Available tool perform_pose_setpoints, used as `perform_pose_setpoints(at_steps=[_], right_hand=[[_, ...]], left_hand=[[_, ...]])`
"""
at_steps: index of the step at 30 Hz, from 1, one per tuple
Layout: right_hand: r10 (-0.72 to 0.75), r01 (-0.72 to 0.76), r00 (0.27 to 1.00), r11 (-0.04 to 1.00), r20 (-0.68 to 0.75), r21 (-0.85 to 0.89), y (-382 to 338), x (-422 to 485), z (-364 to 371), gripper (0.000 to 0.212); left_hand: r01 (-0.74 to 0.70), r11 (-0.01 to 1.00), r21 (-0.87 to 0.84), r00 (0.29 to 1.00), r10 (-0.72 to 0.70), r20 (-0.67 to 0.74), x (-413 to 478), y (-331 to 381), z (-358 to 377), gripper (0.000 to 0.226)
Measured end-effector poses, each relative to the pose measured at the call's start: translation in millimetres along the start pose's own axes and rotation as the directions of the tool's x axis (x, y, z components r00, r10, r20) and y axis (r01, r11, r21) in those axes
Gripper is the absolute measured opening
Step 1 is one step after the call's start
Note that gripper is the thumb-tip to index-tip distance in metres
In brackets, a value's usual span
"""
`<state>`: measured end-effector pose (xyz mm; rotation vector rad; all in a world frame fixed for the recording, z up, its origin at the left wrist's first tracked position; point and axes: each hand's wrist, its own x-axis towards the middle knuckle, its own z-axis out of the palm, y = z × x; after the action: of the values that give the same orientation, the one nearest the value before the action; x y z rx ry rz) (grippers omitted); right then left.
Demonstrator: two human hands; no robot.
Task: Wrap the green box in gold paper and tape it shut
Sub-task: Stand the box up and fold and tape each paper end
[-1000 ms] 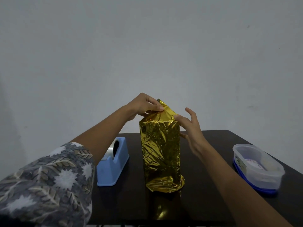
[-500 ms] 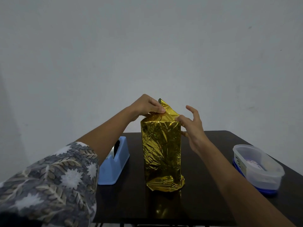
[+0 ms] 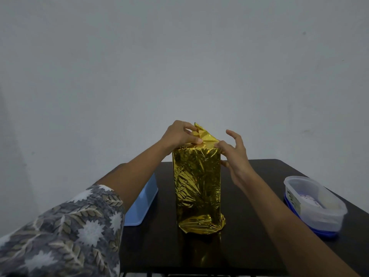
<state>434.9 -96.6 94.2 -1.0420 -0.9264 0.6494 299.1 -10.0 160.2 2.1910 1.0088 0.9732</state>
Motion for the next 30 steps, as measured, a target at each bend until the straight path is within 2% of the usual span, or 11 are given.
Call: perform_pose_setpoints(at_steps=[3,7,12,15,17,19,21,24,25,28,30], right_hand=[[0.005,-0.005,1.0,1.0,-0.006,0.001,0,0,-1,0.052],[0.087,-0.087,0.996,0.996,0.032,0.017,-1,7,2,0.062],[0.252,-0.244,0.962,0.966,0.108,-0.082,-15,27,11,0.086],[0.331,-0.303,0.939,0.924,0.092,-0.233,-22,39,21,0.123],[0.362,-0.327,0.929,0.902,0.081,-0.282,-27,39,25,0.113],[0.373,-0.341,0.927,0.889,0.051,-0.307,-29,38,26,0.098],[0.38,-0.352,0.924,0.883,0.032,-0.311,-28,38,26,0.108],[0.411,-0.367,0.911,0.847,0.037,-0.386,-29,39,25,0.129],[0.441,-0.385,0.896,0.828,0.05,-0.407,-28,42,23,0.127],[0.481,-0.408,0.876,0.786,0.045,-0.464,-39,34,26,0.093],[0.493,-0.41,0.869,0.763,0.04,-0.5,-40,31,27,0.097]], left_hand=[[0.204,0.978,-0.03,0.978,-0.205,-0.044,-6,2,1,0.085],[0.507,0.833,-0.22,0.859,-0.468,0.21,-15,10,-3,0.067],[0.507,0.829,-0.234,0.861,-0.476,0.181,-12,7,0,0.076],[0.51,0.836,-0.205,0.857,-0.472,0.207,-13,7,-2,0.06],[0.506,0.843,-0.181,0.853,-0.458,0.25,-16,9,-3,0.035],[0.514,0.837,-0.187,0.845,-0.455,0.282,-19,10,-5,0.029],[0.517,0.823,-0.235,0.842,-0.438,0.316,-17,10,-4,0.024],[0.522,0.813,-0.257,0.838,-0.433,0.332,-17,12,-2,0.023],[0.521,0.82,-0.236,0.838,-0.439,0.323,-20,15,-3,0.026],[0.499,0.845,-0.191,0.848,-0.431,0.308,-31,23,-7,0.031],[0.498,0.848,-0.182,0.848,-0.432,0.306,-33,25,-8,0.032]])
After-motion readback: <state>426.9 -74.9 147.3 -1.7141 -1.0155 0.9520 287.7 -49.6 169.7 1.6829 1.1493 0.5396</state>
